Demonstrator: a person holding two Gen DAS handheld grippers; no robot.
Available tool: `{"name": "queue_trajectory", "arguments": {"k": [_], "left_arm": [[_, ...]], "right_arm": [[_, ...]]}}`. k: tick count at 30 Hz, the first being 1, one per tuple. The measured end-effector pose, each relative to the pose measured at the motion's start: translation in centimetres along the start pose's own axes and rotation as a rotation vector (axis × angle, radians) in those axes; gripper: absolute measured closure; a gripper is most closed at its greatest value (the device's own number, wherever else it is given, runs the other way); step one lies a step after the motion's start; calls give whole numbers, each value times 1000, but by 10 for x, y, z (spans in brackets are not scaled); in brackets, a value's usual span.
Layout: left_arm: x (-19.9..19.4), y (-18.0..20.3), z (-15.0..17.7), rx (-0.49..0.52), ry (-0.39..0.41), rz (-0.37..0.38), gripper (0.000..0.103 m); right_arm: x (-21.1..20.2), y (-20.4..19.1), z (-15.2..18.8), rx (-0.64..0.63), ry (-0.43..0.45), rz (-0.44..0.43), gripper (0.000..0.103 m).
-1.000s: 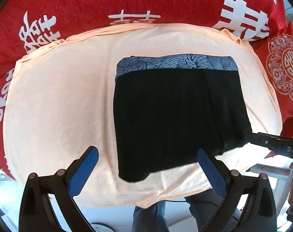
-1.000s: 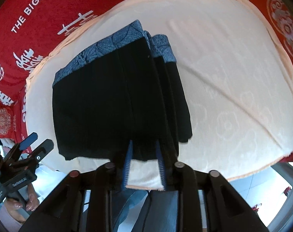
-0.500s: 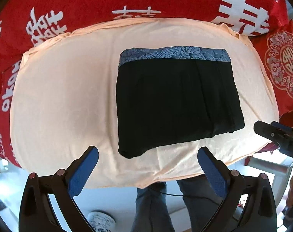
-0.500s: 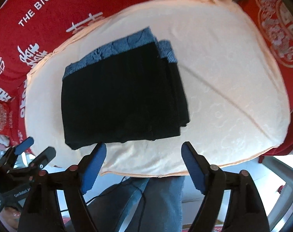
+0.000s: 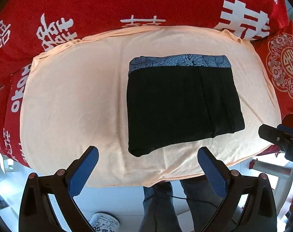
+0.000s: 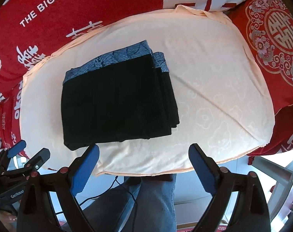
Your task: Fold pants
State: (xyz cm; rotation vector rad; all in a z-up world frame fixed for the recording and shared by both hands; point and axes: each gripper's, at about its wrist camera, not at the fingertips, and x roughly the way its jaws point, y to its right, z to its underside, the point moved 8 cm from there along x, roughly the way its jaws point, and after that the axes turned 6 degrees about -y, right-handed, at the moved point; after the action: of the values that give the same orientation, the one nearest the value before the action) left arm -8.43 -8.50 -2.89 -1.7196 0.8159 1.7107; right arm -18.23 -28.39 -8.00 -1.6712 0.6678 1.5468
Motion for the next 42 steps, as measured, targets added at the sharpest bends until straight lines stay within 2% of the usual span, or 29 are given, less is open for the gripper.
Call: {"name": "queue_trajectory", "arguments": {"k": [7,19,25,42], "left_arm": [[-3,-7,-1,-9,11,-42,0],[2,-13,-1,-47,-16,-46,0],[-2,-11,-1,-35,3,-67,0],[-6,-12,1,-46,7,-49,0]], "right_arm": [[-11,-13,-1,1,33,5,8],[-13,-20,3,-30,45,53,8],[-14,-22,5,-38,44,58,8],[-18,-27,9,-43,57,65,8]]}}
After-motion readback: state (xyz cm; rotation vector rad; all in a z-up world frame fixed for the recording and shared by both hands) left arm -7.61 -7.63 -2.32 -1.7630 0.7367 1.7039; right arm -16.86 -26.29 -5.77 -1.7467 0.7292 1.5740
